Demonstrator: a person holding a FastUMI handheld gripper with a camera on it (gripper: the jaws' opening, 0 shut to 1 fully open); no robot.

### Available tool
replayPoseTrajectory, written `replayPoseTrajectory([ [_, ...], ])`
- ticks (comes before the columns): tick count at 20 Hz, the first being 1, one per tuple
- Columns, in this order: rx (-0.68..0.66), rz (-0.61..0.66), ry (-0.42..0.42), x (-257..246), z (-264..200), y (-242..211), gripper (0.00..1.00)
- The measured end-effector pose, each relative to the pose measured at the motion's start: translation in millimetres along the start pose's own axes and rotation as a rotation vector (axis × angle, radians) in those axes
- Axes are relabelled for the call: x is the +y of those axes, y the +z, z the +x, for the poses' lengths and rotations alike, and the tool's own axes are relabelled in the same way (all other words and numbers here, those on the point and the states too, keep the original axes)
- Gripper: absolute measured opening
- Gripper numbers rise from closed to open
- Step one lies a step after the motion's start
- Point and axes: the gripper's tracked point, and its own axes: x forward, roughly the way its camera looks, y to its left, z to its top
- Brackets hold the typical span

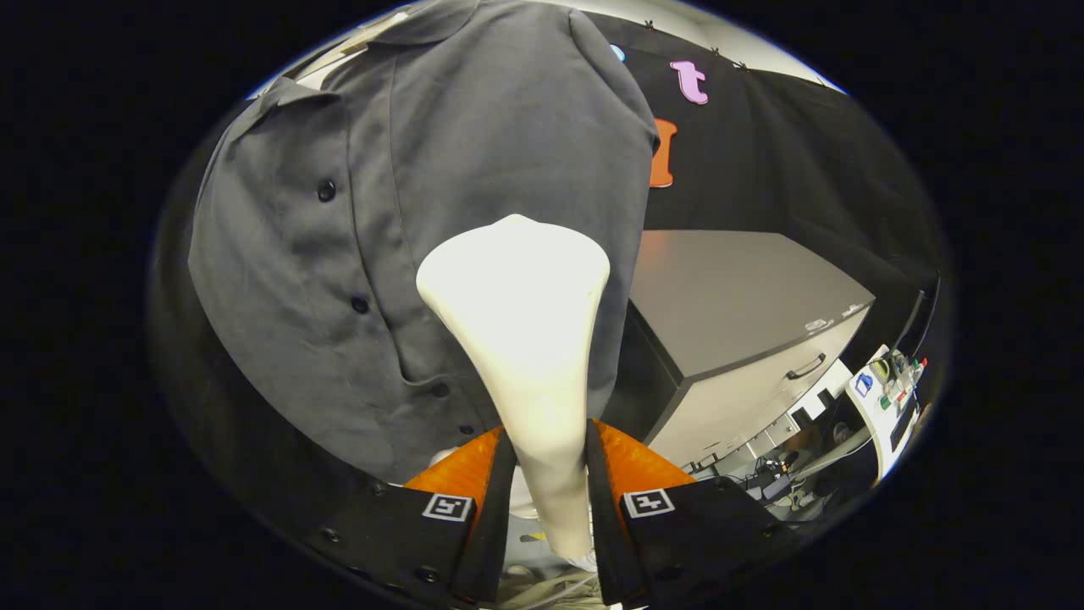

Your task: Iron the clothes twice with a garment steamer, once on the left side and once on the right side.

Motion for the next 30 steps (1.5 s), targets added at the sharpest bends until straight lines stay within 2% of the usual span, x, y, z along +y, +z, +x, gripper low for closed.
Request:
replayPoseTrajectory([
  [6, -0.119, -0.007, 0.008, 17.1, -36.9, 48.1, 0.51],
  [14, -0.191, -0.067, 0.086, 74.9, -58.5, 80.8, 0.51],
  [24, -0.191, -0.162, 0.199, 170.4, -55.5, 89.6, 0.51],
  [30, -0.169, -0.199, 0.190, 193.7, -38.2, 77.4, 0.50],
])
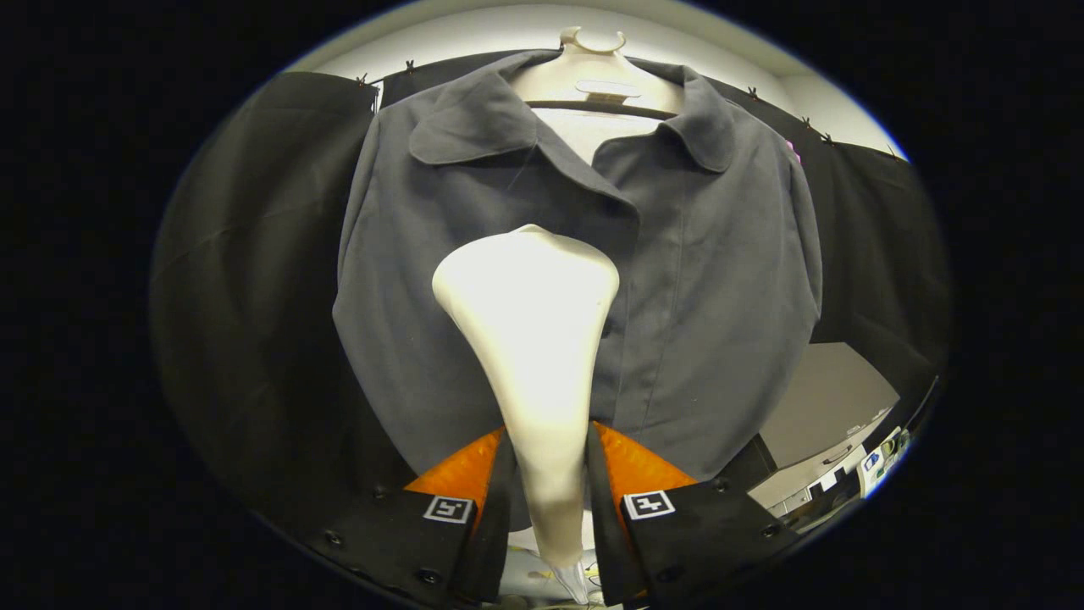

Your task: Iron the clothes twice with a garment steamer, once on the left side and once on the right side.

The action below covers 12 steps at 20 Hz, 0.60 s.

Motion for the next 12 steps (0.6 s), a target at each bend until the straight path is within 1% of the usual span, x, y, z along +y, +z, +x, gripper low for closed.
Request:
replayPoseTrajectory([
  [5, 0.061, -0.022, 0.034, 16.8, 11.5, -28.1, 0.51],
  [12, 0.160, -0.037, 0.061, 23.1, 24.3, -79.9, 0.51],
])
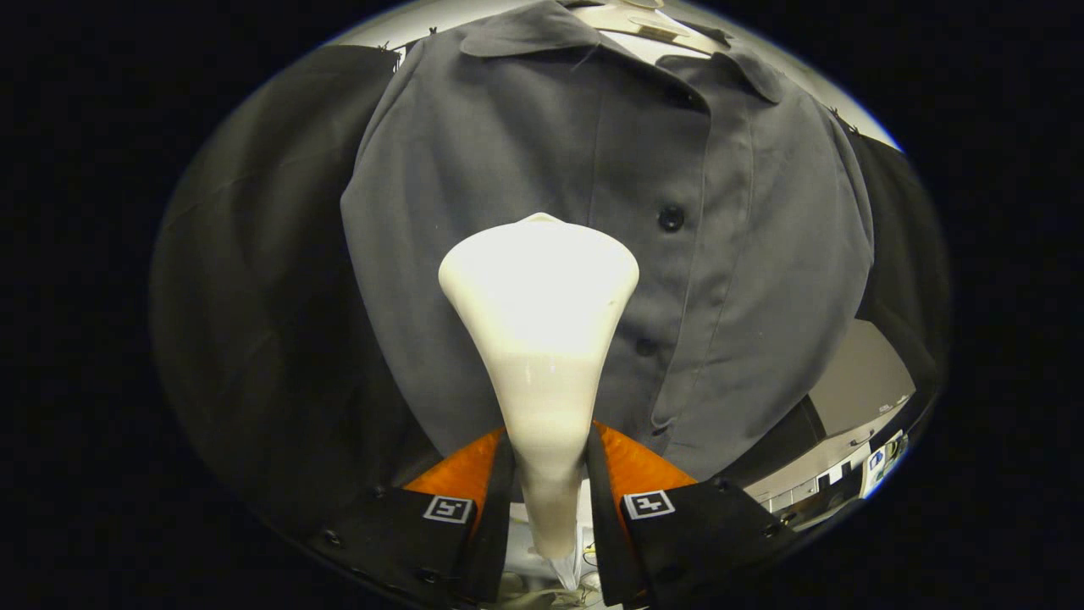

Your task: Iron the clothes twice with a garment steamer, once on the left side and once on the right side.

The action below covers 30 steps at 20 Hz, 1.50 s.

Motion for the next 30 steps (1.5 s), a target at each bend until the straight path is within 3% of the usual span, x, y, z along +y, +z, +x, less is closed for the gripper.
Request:
replayPoseTrajectory([
  [15, 0.160, -0.013, 0.016, -13.5, 22.4, -85.1, 0.51],
  [30, 0.267, -0.016, 0.001, -17.6, 38.2, -136.0, 0.51],
])
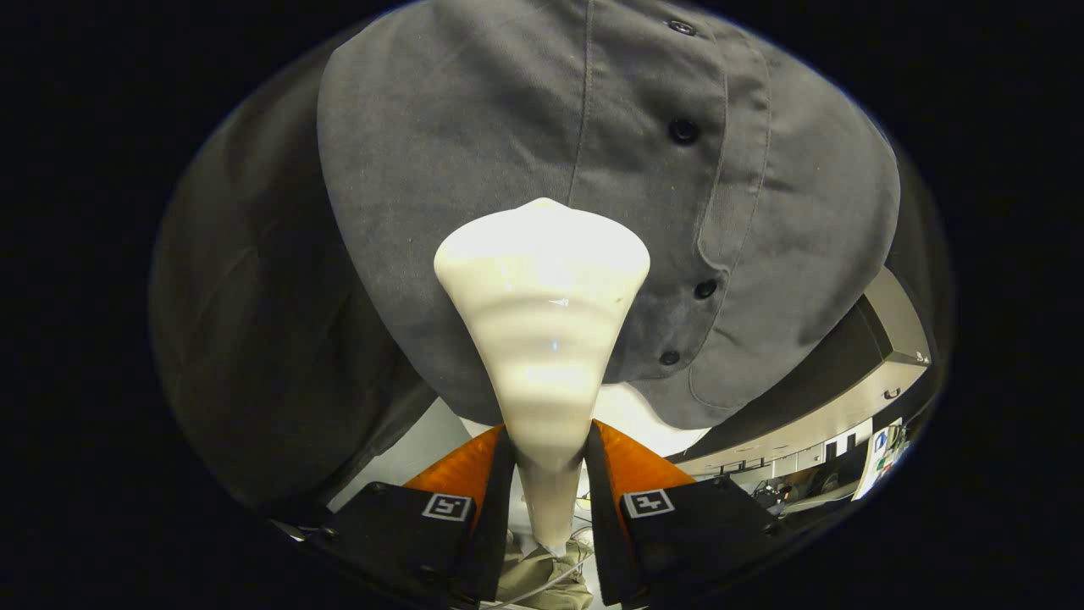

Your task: Iron the clothes twice with a garment steamer, once on the left side and once on the right side.

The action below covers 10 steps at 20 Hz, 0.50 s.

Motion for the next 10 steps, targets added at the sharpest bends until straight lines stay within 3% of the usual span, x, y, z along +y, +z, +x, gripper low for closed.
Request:
replayPoseTrajectory([
  [10, 0.086, 0.003, -0.001, 6.0, 24.7, -46.9, 0.51],
])
